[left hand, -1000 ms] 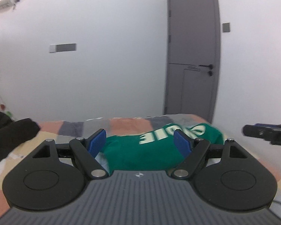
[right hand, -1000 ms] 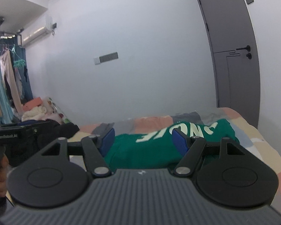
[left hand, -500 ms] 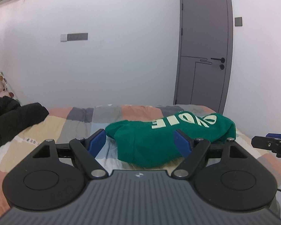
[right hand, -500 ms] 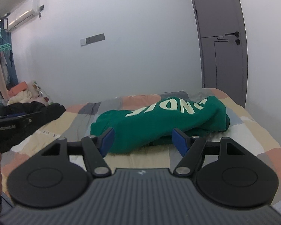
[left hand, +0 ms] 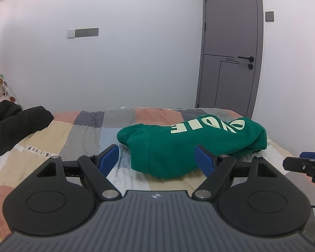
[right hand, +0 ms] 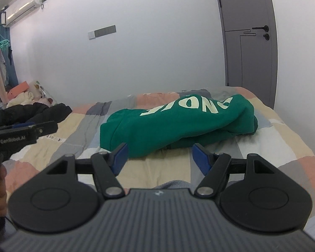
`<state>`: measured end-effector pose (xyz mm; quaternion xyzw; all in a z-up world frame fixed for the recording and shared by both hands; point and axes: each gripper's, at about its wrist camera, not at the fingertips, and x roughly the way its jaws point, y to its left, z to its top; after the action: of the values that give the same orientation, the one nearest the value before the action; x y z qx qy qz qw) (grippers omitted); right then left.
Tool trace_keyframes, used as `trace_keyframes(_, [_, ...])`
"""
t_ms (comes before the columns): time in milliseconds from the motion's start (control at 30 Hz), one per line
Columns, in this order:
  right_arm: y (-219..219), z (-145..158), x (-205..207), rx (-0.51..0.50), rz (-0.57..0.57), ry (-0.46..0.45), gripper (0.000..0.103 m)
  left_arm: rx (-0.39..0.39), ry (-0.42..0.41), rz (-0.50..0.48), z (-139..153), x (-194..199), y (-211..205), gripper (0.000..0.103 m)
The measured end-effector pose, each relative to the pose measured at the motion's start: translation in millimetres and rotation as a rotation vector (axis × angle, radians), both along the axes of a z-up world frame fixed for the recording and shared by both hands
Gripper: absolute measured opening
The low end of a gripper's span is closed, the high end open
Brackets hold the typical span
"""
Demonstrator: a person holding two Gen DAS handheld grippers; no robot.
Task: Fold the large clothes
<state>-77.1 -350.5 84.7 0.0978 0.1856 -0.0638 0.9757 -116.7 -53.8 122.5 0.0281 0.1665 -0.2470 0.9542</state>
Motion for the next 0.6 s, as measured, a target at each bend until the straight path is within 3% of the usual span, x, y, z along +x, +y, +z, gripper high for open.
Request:
trace_keyframes(100, [1.2,-1.9,1.2,0.003,0.009,0.012,0.070,-0.006,0.007,-0.001,0.2,0.9,2.0,0.085])
trace_keyframes(267, [4.3,-0.6,3.0,-0.009,0.013,0.018,0.072,-0.014,0.012,0.014,1.4,2.5,5.0,0.098])
trace_keyframes(333, [5.0,1.3,2.8,-0.020,0.006,0.016,0.076,-0.016,0.011,0.015,2.5,2.5,6.3,0.101])
trace_keyframes(433, [5.2,4.0,1.4,-0.026,0.000,0.001,0.092,-0.014,-0.002,0.031,4.4,1.6,7.6,0.103])
trace_keyframes(467, [5.2,4.9,1.4,-0.031,-0.006,0.000,0.103,-0.011,-0.005,0.034,4.7,1.4,7.5,0.103])
trace_keyframes(600, [5.8,6.0,0.7,-0.033,-0.023,-0.004,0.103,-0.011,0.005,0.041,5.3,2.4,8.0,0.103])
